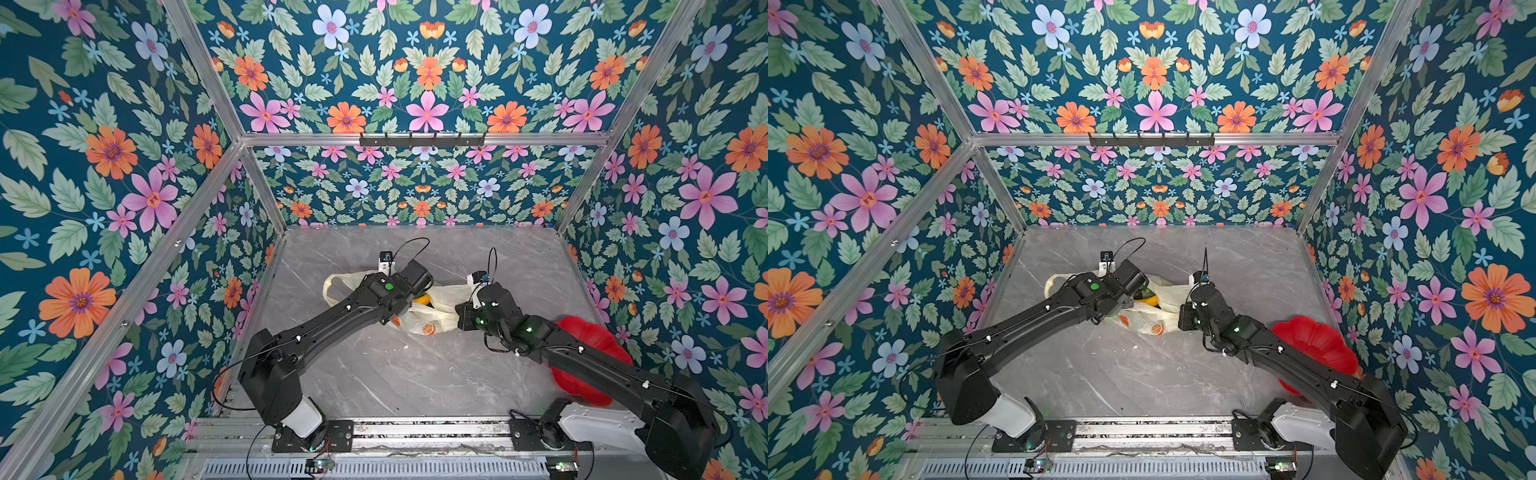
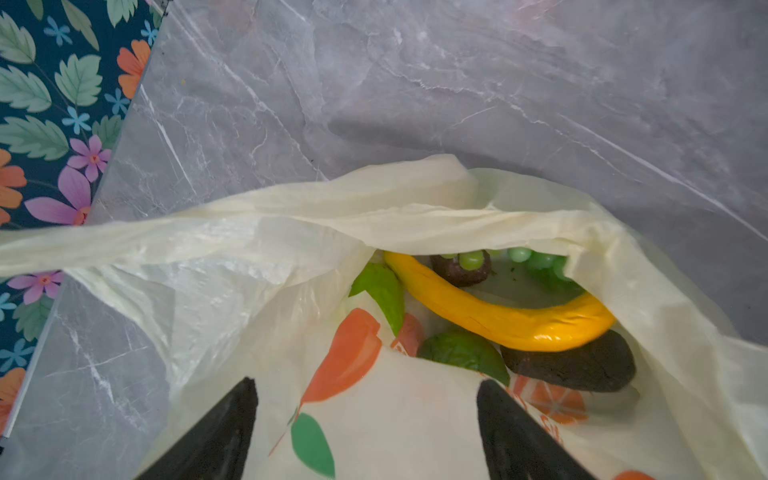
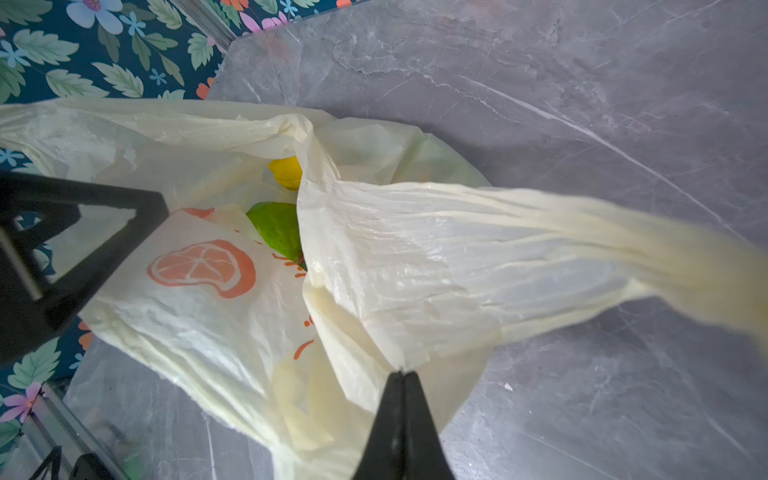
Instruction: Take the fake fruits out of the plastic bag
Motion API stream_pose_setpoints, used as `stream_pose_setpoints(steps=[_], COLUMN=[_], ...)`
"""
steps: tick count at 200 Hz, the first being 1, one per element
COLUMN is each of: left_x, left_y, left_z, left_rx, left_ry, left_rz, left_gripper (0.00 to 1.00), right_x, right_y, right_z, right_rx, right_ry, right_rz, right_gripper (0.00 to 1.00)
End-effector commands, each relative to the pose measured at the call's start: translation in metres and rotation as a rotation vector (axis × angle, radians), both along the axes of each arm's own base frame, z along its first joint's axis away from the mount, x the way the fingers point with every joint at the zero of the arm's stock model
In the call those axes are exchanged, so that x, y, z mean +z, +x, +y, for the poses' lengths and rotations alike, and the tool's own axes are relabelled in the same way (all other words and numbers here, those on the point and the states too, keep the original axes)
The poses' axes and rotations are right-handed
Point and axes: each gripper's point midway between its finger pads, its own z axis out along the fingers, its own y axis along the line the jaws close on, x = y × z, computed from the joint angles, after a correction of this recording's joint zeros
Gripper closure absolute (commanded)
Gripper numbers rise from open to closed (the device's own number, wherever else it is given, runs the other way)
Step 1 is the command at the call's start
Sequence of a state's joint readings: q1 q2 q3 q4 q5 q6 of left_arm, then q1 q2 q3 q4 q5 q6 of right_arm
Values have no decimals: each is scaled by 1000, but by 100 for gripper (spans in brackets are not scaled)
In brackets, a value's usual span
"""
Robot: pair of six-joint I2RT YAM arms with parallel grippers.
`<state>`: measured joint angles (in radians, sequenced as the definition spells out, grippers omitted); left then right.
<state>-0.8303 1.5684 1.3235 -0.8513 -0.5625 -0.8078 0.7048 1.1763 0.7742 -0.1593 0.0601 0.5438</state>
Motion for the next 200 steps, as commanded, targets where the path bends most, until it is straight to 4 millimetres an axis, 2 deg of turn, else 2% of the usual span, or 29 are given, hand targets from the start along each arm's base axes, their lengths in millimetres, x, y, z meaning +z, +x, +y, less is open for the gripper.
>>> stream_pose_setpoints(steps=[1,20,37,59,91,122,137,166,200], left_x=[-8,-15,-29,-39,-53,-63,-68,-73,-61], left_y=[12,16,24,33,45,53,55,53,47], left_z=[0,9,16,15,19,19,22,33,46], left_rx=[36,65,74,58,69,43,39,17,-19], left_ry=[-85,-80,-131,-229,-276,-306,-318,-376,-400], left_rz=[-34,-46,-31,-48,-38,-40,-42,-59,-128], left_gripper=[14,11,7,4,4,8,17,42,69], right_x=[-1,-5,-8,-15,-26,-30,-30,-38,-36], right_y=[-1,-1,-1,-3,-9,-9,-7,-1,11], right_z=[1,2,3,4,0,-18,-24,-30,-34], right_rx=[6,8,10,11,5,-58,-80,-110,-129], right_ry=[-3,-6,-9,-17,-43,-107,-131,-140,-85], right_rz=[-6,2,12,28,55,57,53,102,135], right_gripper=[100,100,100,100,100,100,100,100,100])
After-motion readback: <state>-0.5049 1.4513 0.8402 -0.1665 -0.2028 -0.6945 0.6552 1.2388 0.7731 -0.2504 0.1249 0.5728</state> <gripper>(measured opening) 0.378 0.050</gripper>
